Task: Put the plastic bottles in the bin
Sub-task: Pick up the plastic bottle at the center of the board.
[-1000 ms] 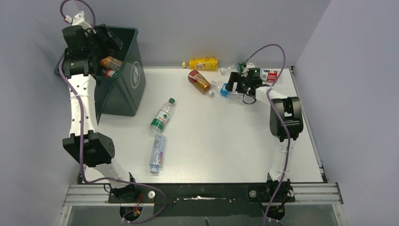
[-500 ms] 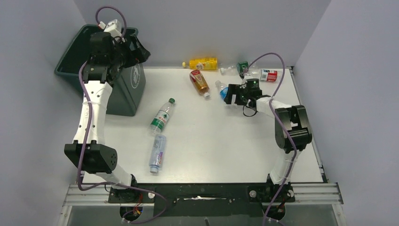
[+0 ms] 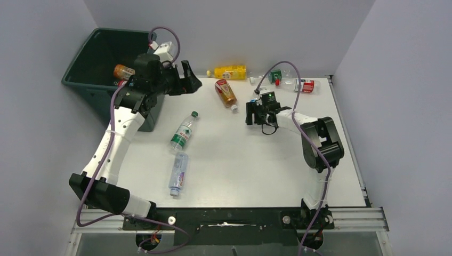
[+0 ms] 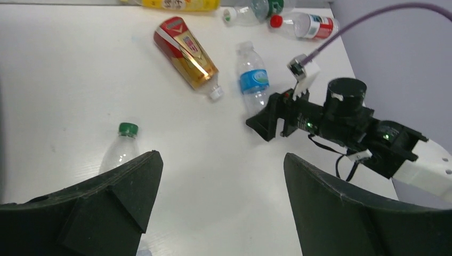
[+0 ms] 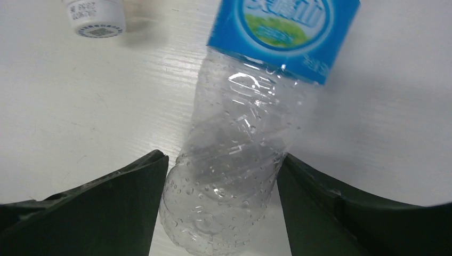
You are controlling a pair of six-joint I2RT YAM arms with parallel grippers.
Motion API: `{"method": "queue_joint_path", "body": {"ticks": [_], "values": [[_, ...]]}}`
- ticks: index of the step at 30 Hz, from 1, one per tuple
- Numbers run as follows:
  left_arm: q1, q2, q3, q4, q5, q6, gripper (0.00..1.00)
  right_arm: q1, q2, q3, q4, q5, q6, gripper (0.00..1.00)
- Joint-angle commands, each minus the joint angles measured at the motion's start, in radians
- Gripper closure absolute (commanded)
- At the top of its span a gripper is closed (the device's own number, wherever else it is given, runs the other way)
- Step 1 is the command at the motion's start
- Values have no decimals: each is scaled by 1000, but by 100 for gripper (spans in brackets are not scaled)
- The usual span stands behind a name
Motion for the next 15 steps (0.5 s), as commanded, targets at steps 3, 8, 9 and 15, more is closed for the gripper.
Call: {"method": "queue_joint_path", "body": {"ticks": [3,8,9,15], "values": [[-74,-83,-80,30,-29,-34,15,18,22,65,-98,92,30,42],[-80,-126,-183,62,11,-61,14,40,-44,8,-104,115,57,59],[-80,-135,-202,70,18,-66,15,46,-67,-17,-94,115,63,60],[-81,-164,-315,164,95,-134,14,73,-208,-128,-86,96,67,61]]}}
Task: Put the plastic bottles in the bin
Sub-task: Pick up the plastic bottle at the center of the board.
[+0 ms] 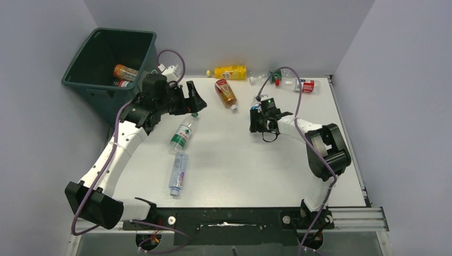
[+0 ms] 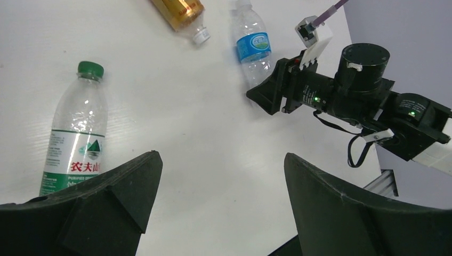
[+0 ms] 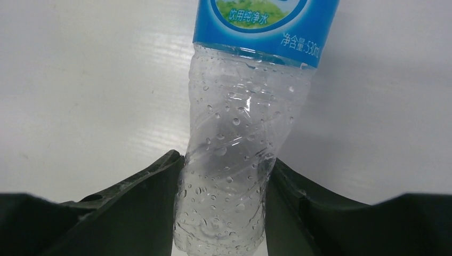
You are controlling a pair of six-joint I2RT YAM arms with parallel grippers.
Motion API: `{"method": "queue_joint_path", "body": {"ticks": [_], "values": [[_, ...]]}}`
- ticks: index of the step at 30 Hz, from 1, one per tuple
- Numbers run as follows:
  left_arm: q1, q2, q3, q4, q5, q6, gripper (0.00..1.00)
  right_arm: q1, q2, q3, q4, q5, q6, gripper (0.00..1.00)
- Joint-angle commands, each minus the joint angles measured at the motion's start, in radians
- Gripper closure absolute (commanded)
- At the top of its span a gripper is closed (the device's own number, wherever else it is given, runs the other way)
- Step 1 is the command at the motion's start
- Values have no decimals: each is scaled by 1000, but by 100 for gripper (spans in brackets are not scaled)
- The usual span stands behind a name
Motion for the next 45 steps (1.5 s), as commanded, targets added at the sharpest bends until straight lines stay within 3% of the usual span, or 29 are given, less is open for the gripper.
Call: {"method": "queue_joint_path", "body": {"ticks": [1,9,18,31,44,45], "values": [[-2,-40,-61,148,92,-74,14,30,-152,-55,-2,5,7,61],[-3,-30,-201,387,230,-224,14,100,-370,-132,-13,-64,4,59],[-7,-1,-326,627,295,-393,14,238,-488,-115,-17,-74,34,58],[-26,25,-341,651,258,-400,14,420,-455,22,-34,-37,31,57],[-26,28,-335,625,245,-393,14,523,-413,110,-61,-5,23,57],[-26,29,-329,620,245,-391,18,526,-410,112,-63,-2,23,57]]}}
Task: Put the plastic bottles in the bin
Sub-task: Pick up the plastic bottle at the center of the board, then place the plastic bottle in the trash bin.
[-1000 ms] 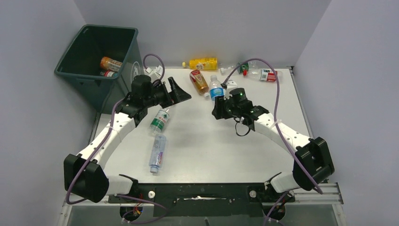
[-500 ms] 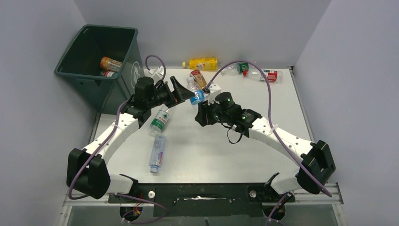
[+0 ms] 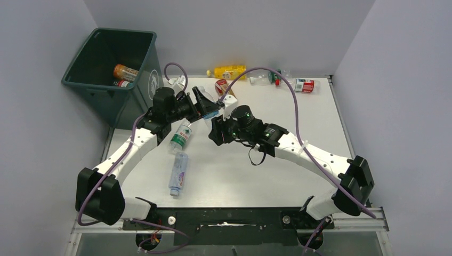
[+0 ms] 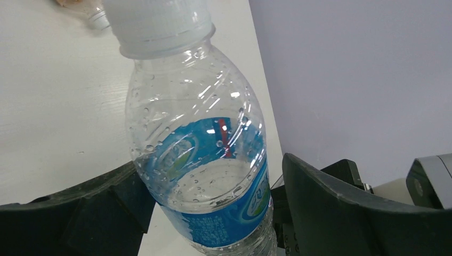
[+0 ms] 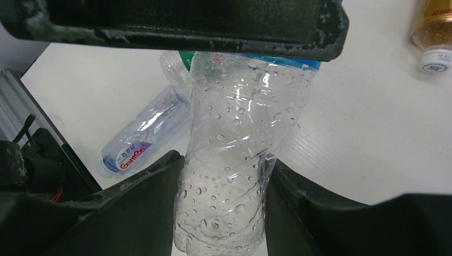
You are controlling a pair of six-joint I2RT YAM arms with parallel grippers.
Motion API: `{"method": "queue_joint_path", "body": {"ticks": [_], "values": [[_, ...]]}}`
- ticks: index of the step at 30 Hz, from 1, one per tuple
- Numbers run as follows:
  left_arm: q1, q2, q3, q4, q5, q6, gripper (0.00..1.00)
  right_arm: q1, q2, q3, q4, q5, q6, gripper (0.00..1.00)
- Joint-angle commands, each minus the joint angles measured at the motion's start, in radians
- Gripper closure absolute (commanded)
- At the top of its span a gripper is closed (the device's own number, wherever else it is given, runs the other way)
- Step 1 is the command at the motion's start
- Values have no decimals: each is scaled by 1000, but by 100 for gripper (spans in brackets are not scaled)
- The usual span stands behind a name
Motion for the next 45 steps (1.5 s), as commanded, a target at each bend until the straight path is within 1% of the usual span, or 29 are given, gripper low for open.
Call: {"method": "queue_joint_path", "body": {"ticks": [1,2,5,7,8,11,15,18,20,27,30,33,37,40,45], "values": [[-5,0,28,36,-2,14,21,22,4,58,14,24,-8,57],[-5,1,34,32,-2,17,28,22,4,57,12,28,-7,57],[-4,10,51,16,-2,25,40,24,2,58,10,38,-6,56],[-4,13,62,2,-2,33,51,23,0,60,7,41,-5,54],[-4,13,66,-6,-2,39,53,24,-2,61,6,42,-4,52],[-3,11,90,-41,-28,58,53,27,-7,68,-2,50,-2,43],[12,9,130,-87,-33,86,52,34,-25,83,-25,68,0,21],[40,15,173,-118,-23,106,52,40,-50,96,-46,82,1,11],[62,21,204,-136,-12,117,52,43,-68,106,-65,90,4,1],[166,48,353,-206,58,154,51,55,-155,109,-107,125,20,2],[235,61,432,-230,95,164,51,54,-195,91,-120,145,29,2],[329,90,520,-238,145,167,50,55,-215,71,-138,167,33,2],[465,138,633,-227,218,145,50,53,-220,46,-145,168,48,2],[559,170,706,-185,262,103,49,55,-221,25,-136,162,60,2],[670,218,778,-76,291,13,49,55,-216,22,-141,158,69,2]]}}
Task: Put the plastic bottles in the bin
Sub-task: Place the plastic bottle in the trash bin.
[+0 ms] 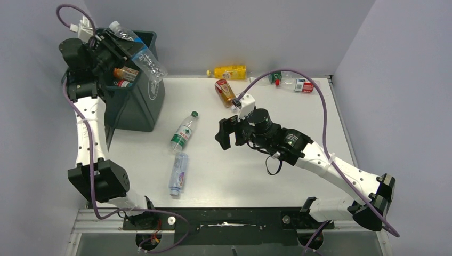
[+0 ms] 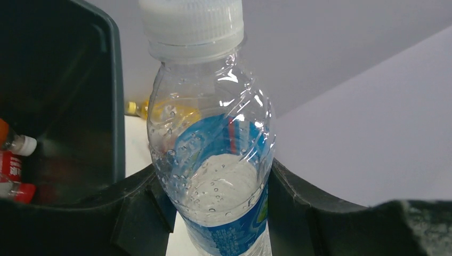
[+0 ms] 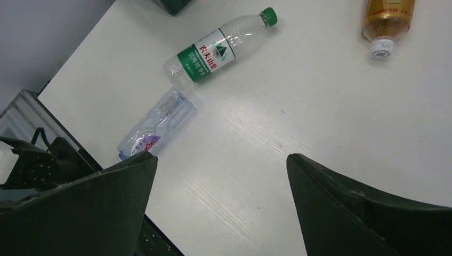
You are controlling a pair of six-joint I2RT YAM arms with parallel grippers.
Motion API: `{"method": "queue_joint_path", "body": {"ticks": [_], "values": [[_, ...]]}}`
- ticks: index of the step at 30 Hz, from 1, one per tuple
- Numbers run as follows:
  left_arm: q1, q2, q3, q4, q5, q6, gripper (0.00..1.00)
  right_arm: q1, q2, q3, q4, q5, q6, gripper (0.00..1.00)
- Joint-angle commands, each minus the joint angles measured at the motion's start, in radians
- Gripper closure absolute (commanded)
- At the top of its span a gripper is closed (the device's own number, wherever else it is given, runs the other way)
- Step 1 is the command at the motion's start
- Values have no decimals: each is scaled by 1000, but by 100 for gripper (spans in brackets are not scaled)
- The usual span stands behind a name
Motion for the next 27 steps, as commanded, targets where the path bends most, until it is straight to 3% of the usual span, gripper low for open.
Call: {"method": "queue_joint_path", "body": {"ticks": [1,10,17,27], "values": [[71,30,96,150,68,-84,49,8,-10,10,12,17,15,2],[175,144,286,131,51,-10,48,7,-18,35,-50,36,7,2],[194,180,353,25,-86,166,47,-52,2,92,-86,-8,12,2],[160,184,259,-21,-330,379,46,-415,91,150,-78,-152,52,2]]}}
